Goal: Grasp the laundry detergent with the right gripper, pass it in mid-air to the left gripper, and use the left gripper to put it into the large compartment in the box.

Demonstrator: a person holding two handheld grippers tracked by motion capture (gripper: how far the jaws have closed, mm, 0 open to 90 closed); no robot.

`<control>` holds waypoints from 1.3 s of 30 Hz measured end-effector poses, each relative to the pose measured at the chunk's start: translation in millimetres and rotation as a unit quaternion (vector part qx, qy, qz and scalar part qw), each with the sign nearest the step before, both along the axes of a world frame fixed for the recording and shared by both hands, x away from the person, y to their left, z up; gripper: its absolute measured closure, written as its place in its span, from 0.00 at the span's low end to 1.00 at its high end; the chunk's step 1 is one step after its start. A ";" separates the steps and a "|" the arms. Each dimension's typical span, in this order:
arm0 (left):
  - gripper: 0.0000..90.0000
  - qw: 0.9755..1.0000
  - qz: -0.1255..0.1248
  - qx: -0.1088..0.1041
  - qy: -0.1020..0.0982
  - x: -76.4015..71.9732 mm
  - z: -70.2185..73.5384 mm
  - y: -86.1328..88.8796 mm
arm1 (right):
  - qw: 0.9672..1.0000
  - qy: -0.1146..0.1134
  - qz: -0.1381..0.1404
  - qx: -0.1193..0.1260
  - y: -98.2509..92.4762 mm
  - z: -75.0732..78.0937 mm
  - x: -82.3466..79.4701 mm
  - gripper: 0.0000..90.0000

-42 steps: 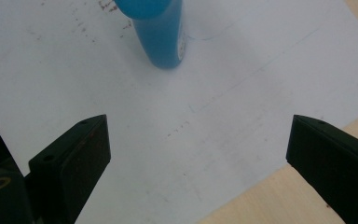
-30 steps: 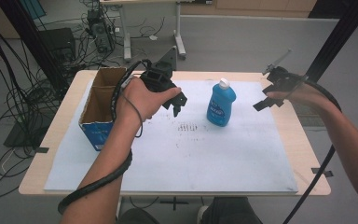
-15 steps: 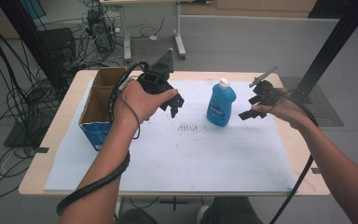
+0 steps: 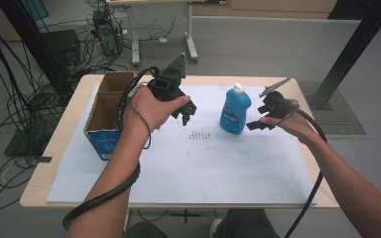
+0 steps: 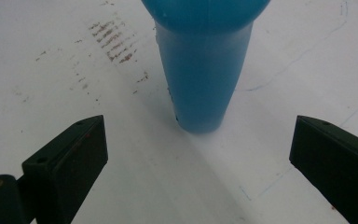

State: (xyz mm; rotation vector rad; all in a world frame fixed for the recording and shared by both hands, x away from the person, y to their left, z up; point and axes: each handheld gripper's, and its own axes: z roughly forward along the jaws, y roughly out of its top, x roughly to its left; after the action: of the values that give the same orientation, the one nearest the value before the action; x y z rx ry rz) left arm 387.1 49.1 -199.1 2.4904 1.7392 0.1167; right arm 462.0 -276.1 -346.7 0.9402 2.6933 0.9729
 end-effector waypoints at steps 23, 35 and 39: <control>0.06 1.000 0.007 -0.001 0.004 2.1 -5.9 6.5 | 0.997 -0.072 -0.024 0.035 31.8 -28.7 5.8 0.04; 0.06 1.000 0.008 0.000 0.004 2.7 -6.6 7.9 | 0.993 -0.093 -0.035 0.056 36.2 -36.0 8.0 0.03; 0.06 1.000 0.007 0.000 0.004 3.3 -6.5 8.2 | 0.993 -0.094 -0.041 0.061 37.3 -39.0 8.9 0.03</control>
State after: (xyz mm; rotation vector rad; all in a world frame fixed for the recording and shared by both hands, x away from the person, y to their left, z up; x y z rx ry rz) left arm 390.4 57.3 -205.6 2.4810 1.7605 0.1086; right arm 470.9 -238.8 -385.7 0.9228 2.4446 1.1568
